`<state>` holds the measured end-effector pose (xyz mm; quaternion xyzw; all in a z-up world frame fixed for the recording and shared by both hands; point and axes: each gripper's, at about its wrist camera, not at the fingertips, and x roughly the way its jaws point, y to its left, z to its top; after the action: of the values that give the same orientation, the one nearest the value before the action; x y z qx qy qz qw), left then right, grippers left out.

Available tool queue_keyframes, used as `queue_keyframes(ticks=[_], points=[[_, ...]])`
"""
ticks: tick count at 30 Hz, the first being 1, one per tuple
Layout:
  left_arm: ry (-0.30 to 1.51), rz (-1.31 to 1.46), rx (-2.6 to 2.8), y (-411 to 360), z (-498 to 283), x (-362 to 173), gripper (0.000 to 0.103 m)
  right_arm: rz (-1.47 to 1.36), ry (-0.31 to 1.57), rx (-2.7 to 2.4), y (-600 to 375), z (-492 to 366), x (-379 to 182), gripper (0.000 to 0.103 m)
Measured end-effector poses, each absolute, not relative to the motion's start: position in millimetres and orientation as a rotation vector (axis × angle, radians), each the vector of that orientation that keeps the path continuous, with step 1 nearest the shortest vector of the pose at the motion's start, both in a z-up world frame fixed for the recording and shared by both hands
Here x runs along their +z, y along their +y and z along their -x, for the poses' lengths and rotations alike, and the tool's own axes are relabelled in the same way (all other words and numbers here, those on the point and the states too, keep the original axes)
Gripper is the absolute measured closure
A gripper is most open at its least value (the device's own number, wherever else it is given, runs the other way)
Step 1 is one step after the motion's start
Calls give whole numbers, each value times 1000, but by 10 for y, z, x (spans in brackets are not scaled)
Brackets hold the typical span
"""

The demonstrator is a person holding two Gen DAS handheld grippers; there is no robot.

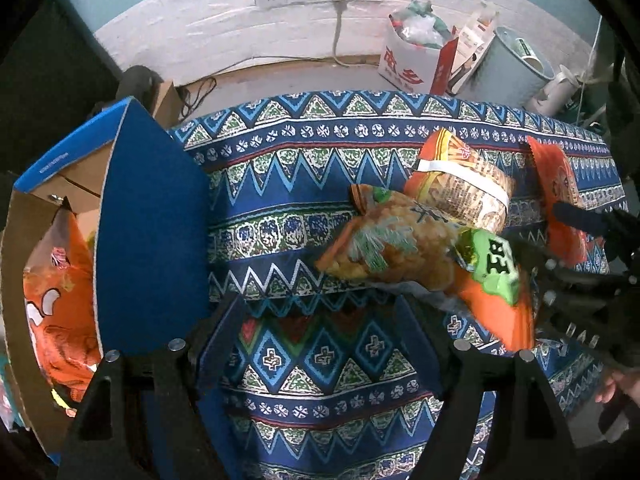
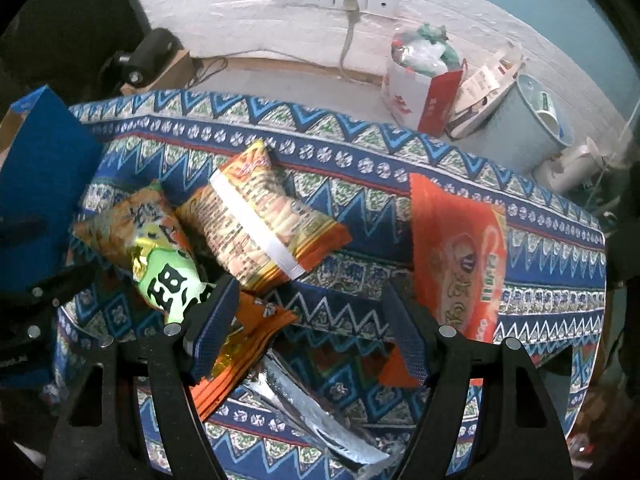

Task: Organize snacks
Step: 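Move both tools back to the snack pile on the tablecloth, then grasp the silver foil bar with the right tool while the left grasps the orange-green bag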

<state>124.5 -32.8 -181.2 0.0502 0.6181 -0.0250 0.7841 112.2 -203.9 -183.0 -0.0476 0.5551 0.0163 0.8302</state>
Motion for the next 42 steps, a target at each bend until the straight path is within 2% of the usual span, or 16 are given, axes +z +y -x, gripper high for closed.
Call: queue_keyframes(ticks=[15,23,32,34,38,40,42], points=[[1326,10,-37,-238,-1203,-1630,23,76,1218,245,-1614,-654,-1895,29],[1328,28,-64,-435,-1254,-1624,22,115,1269,239,-1995,-501,-1882,29],[1364,23,-85,-589,-1279,-1739,22,175,1324,237,-2154,-407,-2214,30],[1368,26,-78,-587,-1283,-1763,22,191,1326,246,-2124,-405,-2278,39],[1389,83,-72,-554,-1318,-1809,22,211,1295,248,-2059,-406,-2266,66],[1401,123,-64,-513,-1325,-1801,22,183,1289,256,-2055,-414,-2243,73],[1400,159,-51,-475,-1322,-1777,22,147,1283,250,-2074,-430,-2224,75]])
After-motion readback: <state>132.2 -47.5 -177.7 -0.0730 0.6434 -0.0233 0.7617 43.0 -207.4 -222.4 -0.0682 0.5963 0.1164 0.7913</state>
